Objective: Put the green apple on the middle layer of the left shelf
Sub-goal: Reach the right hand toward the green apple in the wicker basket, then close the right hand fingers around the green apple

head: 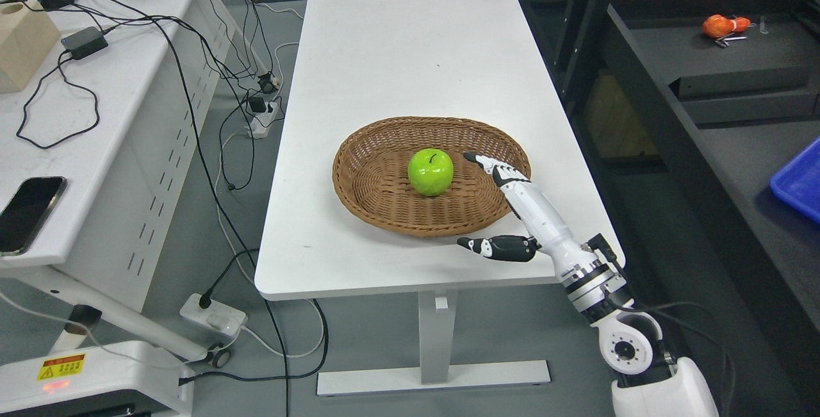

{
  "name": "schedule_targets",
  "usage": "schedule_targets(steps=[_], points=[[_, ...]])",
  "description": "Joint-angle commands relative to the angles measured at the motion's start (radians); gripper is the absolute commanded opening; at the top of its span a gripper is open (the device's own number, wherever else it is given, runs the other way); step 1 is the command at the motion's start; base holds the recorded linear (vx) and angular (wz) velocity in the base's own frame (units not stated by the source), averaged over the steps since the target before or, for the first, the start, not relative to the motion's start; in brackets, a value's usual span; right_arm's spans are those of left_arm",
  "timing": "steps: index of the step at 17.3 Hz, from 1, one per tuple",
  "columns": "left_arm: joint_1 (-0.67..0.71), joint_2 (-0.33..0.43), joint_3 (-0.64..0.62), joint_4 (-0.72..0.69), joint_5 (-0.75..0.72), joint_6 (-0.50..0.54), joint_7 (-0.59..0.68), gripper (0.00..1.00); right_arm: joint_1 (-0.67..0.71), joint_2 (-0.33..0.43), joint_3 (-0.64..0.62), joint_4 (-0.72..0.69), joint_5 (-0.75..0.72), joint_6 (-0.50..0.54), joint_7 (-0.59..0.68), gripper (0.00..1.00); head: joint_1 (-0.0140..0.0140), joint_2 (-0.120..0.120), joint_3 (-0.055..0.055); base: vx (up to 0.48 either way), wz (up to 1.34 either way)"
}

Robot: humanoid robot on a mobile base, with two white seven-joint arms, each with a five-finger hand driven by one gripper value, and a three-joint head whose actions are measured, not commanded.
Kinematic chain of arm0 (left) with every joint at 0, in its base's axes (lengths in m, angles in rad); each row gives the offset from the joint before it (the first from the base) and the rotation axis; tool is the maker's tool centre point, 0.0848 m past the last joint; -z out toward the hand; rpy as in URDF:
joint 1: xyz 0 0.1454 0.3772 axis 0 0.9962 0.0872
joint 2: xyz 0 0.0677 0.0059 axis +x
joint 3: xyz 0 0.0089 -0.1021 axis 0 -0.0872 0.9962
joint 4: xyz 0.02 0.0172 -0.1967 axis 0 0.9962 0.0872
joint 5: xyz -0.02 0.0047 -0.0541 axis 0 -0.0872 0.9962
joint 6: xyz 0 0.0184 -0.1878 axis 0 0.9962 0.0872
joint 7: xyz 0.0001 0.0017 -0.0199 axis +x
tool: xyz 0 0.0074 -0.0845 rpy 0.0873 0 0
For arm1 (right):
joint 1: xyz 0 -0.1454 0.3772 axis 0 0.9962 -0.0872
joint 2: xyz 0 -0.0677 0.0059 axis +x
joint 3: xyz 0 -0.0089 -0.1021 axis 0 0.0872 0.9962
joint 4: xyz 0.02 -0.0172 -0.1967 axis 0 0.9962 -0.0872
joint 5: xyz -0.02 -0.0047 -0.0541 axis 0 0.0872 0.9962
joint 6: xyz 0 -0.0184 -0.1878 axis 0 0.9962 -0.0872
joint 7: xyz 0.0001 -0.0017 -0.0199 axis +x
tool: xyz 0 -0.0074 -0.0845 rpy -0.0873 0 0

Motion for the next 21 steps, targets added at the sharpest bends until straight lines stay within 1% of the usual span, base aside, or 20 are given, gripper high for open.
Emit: schedule_targets(steps=[1,4,5,7,10,13,15,17,21], points=[[0.000,0.017,0.000,0.000,0.000,0.000,0.000,1.00,-0.070,-0.027,0.040,-0.006,0.062,-0.001,0.059,1.00,0.0000,0.000,0.000,0.256,-0.02],[0.000,0.017,0.000,0.000,0.000,0.002,0.000,1.00,-0.096,-0.022,0.057,-0.001,0.064,0.003,0.107,1.00,0.0000,0.000,0.000,0.279,-0.02],[0.000,0.017,0.000,0.002,0.000,0.000,0.000,1.00,-0.098,-0.025,0.059,-0.001,0.062,0.002,0.145,1.00,0.0000,0.000,0.000,0.190,-0.03],[0.000,0.017,0.000,0.000,0.000,0.000,0.000,1.00,-0.104,-0.031,0.123,0.009,0.070,0.000,0.188,1.00,0.0000,0.000,0.000,0.202,-0.03],[0.000,0.017,0.000,0.000,0.000,0.000,0.000,1.00,-0.107,-0.031,0.187,0.046,0.099,-0.006,0.190,1.00,0.0000,0.000,0.000,0.138,-0.01],[0.000,0.017,0.000,0.000,0.000,0.002,0.000,1.00,-0.130,-0.028,0.206,0.077,0.140,-0.006,0.190,1.00,0.0000,0.000,0.000,0.098,0.00],[0.000,0.017,0.000,0.000,0.000,0.000,0.000,1.00,-0.130,-0.028,0.244,0.091,0.145,-0.006,0.190,1.00,0.0000,0.000,0.000,0.067,0.00],[0.000,0.017,0.000,0.000,0.001,0.002,0.000,1.00,-0.132,-0.027,0.270,0.106,0.186,-0.006,0.190,1.00,0.0000,0.000,0.000,0.027,0.00],[0.000,0.017,0.000,0.000,0.000,0.002,0.000,1.00,-0.188,-0.017,0.278,0.193,0.209,-0.003,0.190,1.00,0.0000,0.000,0.000,0.001,0.00]])
